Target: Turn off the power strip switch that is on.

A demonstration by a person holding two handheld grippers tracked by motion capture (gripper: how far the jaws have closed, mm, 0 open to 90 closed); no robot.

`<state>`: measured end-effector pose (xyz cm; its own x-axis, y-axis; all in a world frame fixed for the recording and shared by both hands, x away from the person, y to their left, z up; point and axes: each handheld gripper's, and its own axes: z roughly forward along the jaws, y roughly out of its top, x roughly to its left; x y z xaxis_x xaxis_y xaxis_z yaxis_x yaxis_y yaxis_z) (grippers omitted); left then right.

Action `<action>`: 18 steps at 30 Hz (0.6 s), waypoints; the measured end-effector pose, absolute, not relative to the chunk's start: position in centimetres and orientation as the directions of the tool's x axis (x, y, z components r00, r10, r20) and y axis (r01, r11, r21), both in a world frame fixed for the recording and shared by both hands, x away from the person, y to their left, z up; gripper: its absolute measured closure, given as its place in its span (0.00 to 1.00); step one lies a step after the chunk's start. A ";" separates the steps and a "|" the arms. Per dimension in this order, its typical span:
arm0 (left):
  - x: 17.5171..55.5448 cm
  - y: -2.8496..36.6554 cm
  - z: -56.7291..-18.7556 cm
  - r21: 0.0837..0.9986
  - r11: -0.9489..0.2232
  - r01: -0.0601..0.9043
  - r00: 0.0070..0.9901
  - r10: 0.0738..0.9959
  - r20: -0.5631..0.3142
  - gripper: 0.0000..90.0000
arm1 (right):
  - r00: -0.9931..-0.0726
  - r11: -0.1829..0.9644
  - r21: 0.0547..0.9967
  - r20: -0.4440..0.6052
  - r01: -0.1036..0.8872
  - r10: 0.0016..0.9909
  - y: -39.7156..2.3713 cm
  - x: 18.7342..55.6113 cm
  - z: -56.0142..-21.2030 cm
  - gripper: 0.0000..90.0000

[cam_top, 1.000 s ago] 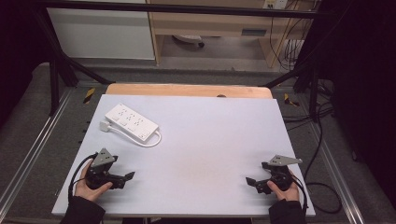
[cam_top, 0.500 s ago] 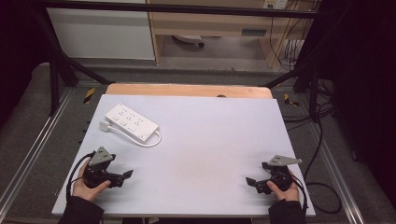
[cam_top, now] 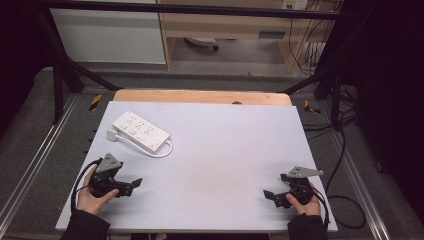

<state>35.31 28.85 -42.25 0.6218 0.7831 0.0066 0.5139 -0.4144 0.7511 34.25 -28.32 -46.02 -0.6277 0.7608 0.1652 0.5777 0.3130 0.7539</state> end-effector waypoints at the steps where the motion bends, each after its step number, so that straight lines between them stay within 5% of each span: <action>1: 35.3 28.8 -42.2 0.749 -0.416 0.515 0.622 0.783 0.007 0.07 | -0.628 0.314 0.754 0.164 0.577 0.761 -28.3 34.3 -46.0 0.01; 18: 35.8 29.0 -41.5 0.752 -0.411 0.515 0.619 0.786 0.006 0.07 | -0.627 0.314 0.755 0.161 0.576 0.763 -28.3 34.3 -46.1 0.01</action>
